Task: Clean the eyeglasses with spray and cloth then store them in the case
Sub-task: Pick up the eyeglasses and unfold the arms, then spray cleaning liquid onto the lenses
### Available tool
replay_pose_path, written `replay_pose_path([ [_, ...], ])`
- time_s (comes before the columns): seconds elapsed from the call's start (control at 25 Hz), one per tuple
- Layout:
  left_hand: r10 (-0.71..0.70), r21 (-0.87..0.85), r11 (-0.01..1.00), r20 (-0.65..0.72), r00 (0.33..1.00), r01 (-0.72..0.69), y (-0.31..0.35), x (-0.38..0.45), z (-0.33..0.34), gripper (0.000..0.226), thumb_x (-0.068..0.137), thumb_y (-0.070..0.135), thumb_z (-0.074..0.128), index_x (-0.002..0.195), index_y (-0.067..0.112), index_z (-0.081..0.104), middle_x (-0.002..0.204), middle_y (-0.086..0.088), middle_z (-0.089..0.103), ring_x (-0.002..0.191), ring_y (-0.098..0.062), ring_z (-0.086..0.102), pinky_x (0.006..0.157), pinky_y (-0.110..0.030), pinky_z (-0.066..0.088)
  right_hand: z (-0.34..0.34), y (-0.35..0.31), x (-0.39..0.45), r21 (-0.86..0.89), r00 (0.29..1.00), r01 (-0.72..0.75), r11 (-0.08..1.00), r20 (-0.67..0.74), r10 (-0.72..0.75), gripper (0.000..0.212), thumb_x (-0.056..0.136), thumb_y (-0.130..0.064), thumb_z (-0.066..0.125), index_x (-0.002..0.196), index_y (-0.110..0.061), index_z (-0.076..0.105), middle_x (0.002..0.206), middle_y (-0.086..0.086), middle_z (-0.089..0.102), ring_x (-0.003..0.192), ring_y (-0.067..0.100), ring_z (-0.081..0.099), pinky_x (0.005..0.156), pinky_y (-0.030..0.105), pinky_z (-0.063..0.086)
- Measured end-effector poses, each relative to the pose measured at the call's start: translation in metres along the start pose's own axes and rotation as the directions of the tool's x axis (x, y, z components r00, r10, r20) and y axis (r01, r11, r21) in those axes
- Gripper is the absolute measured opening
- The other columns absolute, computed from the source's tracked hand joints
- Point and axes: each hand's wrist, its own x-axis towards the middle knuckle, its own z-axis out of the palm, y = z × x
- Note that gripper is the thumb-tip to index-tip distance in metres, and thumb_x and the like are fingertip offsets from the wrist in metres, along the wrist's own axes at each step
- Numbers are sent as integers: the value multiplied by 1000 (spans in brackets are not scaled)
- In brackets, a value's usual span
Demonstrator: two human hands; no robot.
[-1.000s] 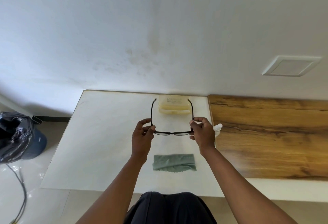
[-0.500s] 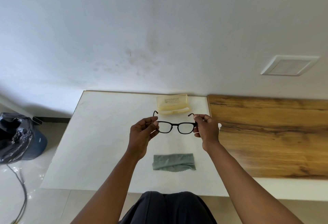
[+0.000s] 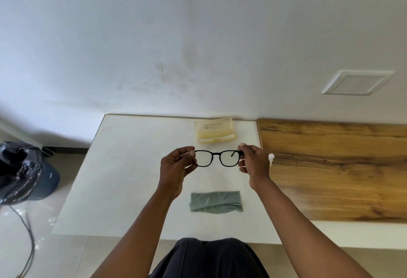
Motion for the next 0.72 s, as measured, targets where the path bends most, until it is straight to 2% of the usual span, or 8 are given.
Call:
replay_pose_path([
  [0.24, -43, 1, 999, -52, 998, 43, 1, 3, 4, 5, 84, 10, 65, 88, 11, 68, 71, -8, 60, 63, -14, 58, 61, -23, 54, -3, 17, -3, -18, 1000, 6, 1000, -10, -7, 17, 90, -25, 54, 77, -18, 61, 66, -1, 59, 47, 13, 54, 40, 19, 44],
  [0.32, -52, -2, 999, -60, 997, 52, 1, 3, 6, 5, 84, 10, 64, 88, 11, 67, 73, -10, 59, 64, -15, 58, 61, -22, 54, -8, 33, -7, -138, 998, 38, 990, -39, -44, 17, 89, -25, 55, 79, -13, 62, 66, 1, 61, 51, 15, 59, 48, 27, 51],
  [0.4, -63, -13, 998, -69, 996, 63, 1, 3, 8, 4, 85, 11, 64, 88, 11, 67, 73, -10, 59, 64, -16, 57, 61, -23, 54, -16, 49, -10, -313, 992, 56, 948, -90, -89, 21, 87, -25, 57, 74, -9, 60, 64, 6, 63, 62, 25, 64, 63, 38, 52],
  [0.52, -80, -40, 996, -92, 992, 77, 0, 3, 11, 5, 85, 10, 63, 89, 10, 67, 71, -10, 58, 67, -18, 57, 60, -24, 55, -31, 67, -8, -438, 966, 25, 899, -221, -134, 22, 83, -25, 63, 71, -10, 52, 74, 10, 63, 78, 33, 62, 65, 32, 43],
  [0.6, -87, -53, 995, -102, 991, 82, 0, 3, 13, 6, 85, 10, 63, 90, 9, 67, 72, -11, 58, 68, -19, 57, 60, -24, 55, -39, 71, -3, -474, 934, -16, 880, -320, -156, 24, 80, -24, 68, 85, -7, 51, 90, 14, 61, 86, 34, 58, 68, 33, 41],
  [0.72, -95, -57, 994, -102, 990, 90, -2, 2, 16, 7, 85, 10, 63, 91, 8, 66, 73, -12, 57, 68, -19, 57, 61, -24, 56, -48, 72, 9, -480, 916, -60, 875, -376, -143, 49, 75, -23, 74, 110, -2, 45, 114, 20, 52, 98, 36, 54, 74, 39, 43],
])
